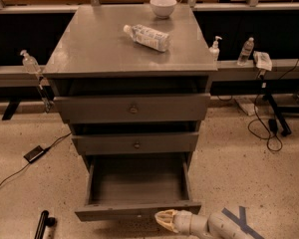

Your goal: Close bottom drawer

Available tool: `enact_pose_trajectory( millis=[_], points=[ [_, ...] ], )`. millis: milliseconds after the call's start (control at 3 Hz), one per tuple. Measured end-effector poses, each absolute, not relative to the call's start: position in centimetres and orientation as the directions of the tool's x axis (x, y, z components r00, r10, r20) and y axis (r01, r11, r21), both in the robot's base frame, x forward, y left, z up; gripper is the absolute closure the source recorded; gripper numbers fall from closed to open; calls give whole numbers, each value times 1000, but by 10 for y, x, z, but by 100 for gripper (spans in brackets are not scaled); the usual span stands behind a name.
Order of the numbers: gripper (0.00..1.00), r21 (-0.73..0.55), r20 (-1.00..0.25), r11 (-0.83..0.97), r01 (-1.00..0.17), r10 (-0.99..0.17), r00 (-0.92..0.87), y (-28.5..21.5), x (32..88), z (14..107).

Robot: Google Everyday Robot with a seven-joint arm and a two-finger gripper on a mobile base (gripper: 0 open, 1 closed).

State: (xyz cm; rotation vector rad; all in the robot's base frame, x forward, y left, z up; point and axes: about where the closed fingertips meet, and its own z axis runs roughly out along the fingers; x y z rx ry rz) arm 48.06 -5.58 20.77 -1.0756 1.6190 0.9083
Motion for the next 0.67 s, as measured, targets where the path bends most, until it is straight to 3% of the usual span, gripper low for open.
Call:
enact_pose_trajectory(
  millis=[667],
  points=[
    [100, 53, -945, 411, -910, -275, -179, -67, 506, 175]
  ],
)
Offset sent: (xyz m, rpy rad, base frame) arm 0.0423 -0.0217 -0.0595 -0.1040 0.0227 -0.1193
